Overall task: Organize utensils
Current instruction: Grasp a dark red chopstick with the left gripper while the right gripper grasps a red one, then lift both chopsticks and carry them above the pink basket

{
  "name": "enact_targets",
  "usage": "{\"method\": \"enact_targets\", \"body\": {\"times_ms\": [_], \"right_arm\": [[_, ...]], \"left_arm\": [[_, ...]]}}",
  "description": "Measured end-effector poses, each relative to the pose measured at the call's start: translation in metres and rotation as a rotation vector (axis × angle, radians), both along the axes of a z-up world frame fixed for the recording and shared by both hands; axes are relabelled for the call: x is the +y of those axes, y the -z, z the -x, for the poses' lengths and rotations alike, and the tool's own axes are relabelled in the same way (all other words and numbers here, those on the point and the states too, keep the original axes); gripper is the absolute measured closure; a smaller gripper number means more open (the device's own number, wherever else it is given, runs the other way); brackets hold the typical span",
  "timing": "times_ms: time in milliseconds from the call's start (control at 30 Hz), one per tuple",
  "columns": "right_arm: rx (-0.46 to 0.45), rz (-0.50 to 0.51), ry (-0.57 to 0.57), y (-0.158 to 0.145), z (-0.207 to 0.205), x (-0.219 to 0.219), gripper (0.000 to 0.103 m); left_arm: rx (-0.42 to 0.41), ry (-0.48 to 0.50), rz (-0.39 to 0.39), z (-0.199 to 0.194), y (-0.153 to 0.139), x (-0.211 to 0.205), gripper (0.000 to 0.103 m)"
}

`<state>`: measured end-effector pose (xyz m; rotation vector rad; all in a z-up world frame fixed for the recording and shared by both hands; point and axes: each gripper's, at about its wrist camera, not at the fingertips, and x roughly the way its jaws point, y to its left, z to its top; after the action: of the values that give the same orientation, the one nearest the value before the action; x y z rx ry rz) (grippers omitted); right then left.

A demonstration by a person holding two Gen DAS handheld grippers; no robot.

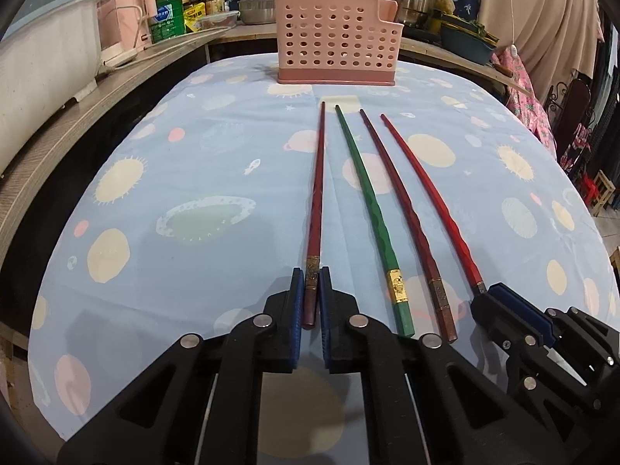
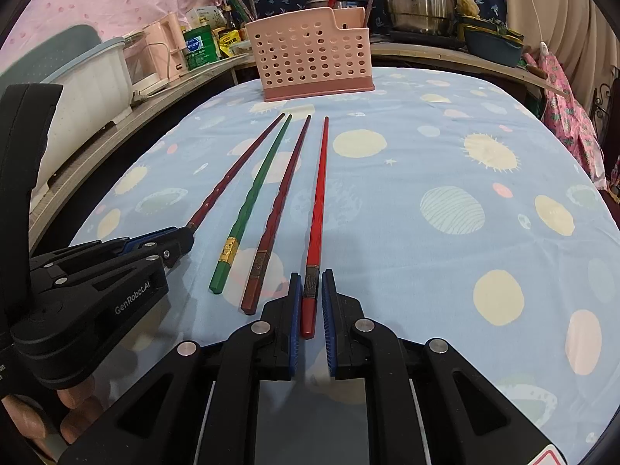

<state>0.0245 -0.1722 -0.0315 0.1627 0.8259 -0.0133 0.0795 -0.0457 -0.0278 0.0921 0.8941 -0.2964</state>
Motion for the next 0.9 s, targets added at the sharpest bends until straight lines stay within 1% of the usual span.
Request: {"method": "enact_targets", "body": {"times_ms": [67, 200, 433, 533, 633, 900], "right_arm": [[0.003, -0.01, 0.004, 0.0, 0.0, -0.002, 0.094], [0.007, -0.052, 0.017, -0.003, 0.001, -0.008, 0.095], [-0.024, -0.065, 0.027, -0.015, 0.001, -0.013, 0.095], [-0.047, -0.068, 0.033, -0.025, 0.002, -0.015, 0.095], [-0.079, -0.081, 0.044, -0.039, 0.002, -0.021, 0.095], [-0.191, -0.091, 0.081, -0.086, -0.006, -0.04, 0.095]], "left_arm": [[0.009, -0.002, 0.008, -0.001, -0.001, 0.002, 0.096], [0.026, -0.008, 0.029, 0.0, -0.003, 0.007, 0.096], [0.024, -0.007, 0.053, 0.0, -0.017, 0.013, 0.096], [0.016, -0.015, 0.071, -0.001, -0.028, 0.017, 0.096], [-0.009, -0.037, 0.101, -0.001, -0.043, 0.025, 0.096], [-0.073, -0.069, 0.165, -0.009, -0.083, 0.039, 0.096]]}}
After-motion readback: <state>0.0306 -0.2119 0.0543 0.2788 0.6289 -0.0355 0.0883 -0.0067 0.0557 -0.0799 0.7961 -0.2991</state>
